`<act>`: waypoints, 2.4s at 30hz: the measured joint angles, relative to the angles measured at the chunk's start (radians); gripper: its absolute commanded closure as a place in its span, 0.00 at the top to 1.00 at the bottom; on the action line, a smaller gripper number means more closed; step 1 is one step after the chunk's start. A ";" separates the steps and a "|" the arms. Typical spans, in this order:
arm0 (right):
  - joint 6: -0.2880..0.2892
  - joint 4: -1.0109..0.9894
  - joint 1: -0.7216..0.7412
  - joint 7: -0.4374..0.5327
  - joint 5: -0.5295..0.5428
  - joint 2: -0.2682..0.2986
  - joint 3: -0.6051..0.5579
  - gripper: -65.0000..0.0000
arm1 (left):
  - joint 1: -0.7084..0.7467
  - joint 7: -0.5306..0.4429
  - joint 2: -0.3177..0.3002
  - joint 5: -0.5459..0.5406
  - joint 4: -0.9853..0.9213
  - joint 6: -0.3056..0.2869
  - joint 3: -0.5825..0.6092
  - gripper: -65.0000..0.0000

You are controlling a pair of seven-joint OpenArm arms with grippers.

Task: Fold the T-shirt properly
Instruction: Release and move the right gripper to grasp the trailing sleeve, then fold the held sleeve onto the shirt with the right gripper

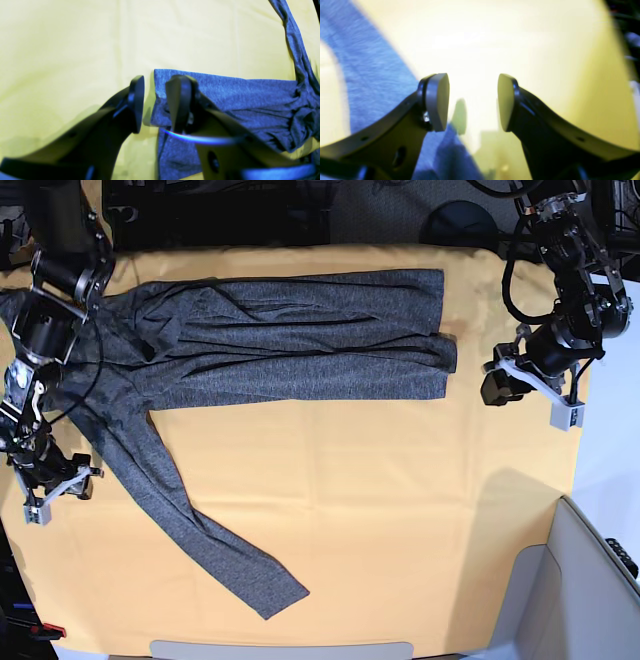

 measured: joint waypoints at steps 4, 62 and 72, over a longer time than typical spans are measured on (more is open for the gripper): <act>0.016 -0.101 0.068 0.002 0.056 0.003 -0.075 0.48 | 0.000 0.000 0.016 -0.001 0.000 -0.001 0.000 0.29; -0.051 1.110 -0.798 0.103 0.063 0.039 -0.282 0.00 | -0.014 0.007 0.063 0.005 -0.004 0.000 -0.001 0.28; -0.042 1.134 -1.023 0.097 0.054 0.043 -0.283 0.00 | -0.004 0.007 0.063 -0.002 -0.003 -0.003 -0.001 0.28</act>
